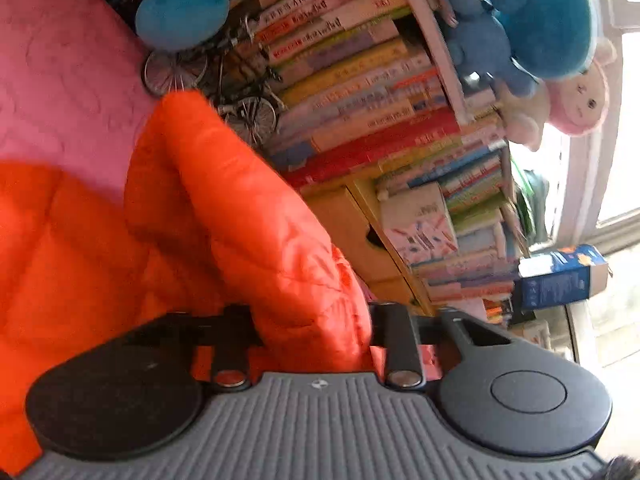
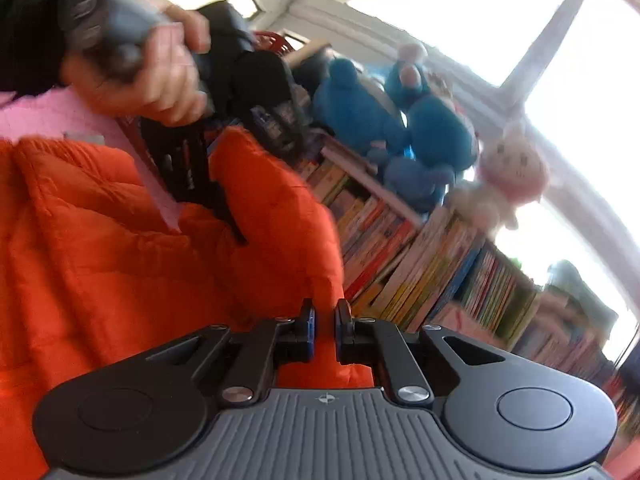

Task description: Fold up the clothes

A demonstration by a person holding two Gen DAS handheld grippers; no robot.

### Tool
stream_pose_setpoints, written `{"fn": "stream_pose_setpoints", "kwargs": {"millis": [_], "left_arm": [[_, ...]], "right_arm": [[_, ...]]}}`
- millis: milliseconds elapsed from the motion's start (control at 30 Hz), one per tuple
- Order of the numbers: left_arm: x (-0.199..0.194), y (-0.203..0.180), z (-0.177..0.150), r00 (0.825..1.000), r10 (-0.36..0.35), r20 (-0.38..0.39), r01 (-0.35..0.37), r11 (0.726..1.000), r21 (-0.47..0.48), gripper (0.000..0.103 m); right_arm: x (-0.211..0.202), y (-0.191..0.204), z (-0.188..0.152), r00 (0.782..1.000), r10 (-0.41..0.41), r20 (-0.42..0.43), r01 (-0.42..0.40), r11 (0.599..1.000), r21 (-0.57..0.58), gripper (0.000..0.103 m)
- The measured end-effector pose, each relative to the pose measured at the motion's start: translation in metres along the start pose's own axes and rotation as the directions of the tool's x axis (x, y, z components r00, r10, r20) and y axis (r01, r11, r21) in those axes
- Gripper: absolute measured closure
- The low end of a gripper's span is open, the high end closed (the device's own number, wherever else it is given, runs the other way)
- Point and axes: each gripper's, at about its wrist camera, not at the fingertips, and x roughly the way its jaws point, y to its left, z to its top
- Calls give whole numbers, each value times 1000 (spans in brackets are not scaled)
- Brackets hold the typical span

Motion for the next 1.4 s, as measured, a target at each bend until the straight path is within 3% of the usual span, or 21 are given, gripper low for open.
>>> {"fn": "stream_pose_setpoints", "kwargs": {"millis": [100,133,200,300,367,400,433,500,667,733,800,833,867,967,1033,1133,1200,1233,1333,1367,1400], "left_arm": [[-13,0,-20,1000,-24,11,24,1000,20,85],[-19,-2,-26,999,-34,15,34,999,33,86],[-35,-9,-37,998,-57,25,55,996,65,86],[-49,-14,-52,995,-93,34,89,991,101,86],[-56,-11,-58,993,-113,23,110,989,102,86],[-58,-8,-61,994,-110,20,108,989,104,86],[-60,-6,-64,995,-98,20,95,989,109,86],[-62,1,-69,998,-45,36,40,991,127,86],[-61,17,-90,998,50,48,-59,979,195,86],[-56,21,-101,997,73,28,-77,973,219,86],[-55,23,-111,996,86,12,-86,965,249,85],[-57,23,-116,995,94,14,-94,957,274,85],[-60,21,-120,994,103,21,-104,947,304,85],[-80,19,-135,992,116,53,-127,908,400,82],[-103,18,-141,984,131,120,-173,863,474,82],[-136,10,-142,953,129,273,-263,800,539,78],[-149,-5,-141,897,121,426,-374,723,581,66],[-148,-16,-140,860,122,496,-442,665,602,56],[-119,-34,-138,750,61,658,-602,476,641,54],[-100,-36,-137,725,58,687,-646,406,647,54],[-82,-34,-137,713,76,697,-674,352,650,54]], "right_arm": [[-11,-35,-5,991,120,-52,-96,937,337,76],[-13,-52,-11,980,193,-40,-148,855,497,70],[-12,-77,-30,946,323,26,-232,619,750,63],[-4,-104,-64,875,444,194,-291,160,943,37],[4,-106,-81,850,447,280,-288,-52,956,21],[7,-105,-85,844,442,304,-282,-116,952,12],[9,-103,-89,839,436,326,-277,-174,945,7],[5,-103,-91,844,416,338,-279,-198,940,0],[-3,-101,-94,859,365,360,-282,-251,926,0],[-1,-94,-83,889,374,264,-228,-140,964,0],[3,-86,-69,907,391,156,-161,-20,987,32],[6,-82,-61,912,399,97,-125,43,991,68],[8,-78,-54,915,402,40,-90,106,990,80],[1,-70,-43,920,384,-71,-41,277,960,86],[-3,-65,-39,922,365,-132,-18,380,925,86],[-9,-58,-36,924,332,-193,-1,504,864,87],[-14,-50,-30,928,299,-222,6,583,812,87],[-15,-45,-26,931,280,-235,9,626,780,87],[-16,-28,-15,936,225,-271,21,731,682,87],[-18,-20,-11,939,199,-280,26,772,635,87],[-20,-13,-7,942,173,-287,30,810,586,87]]}}
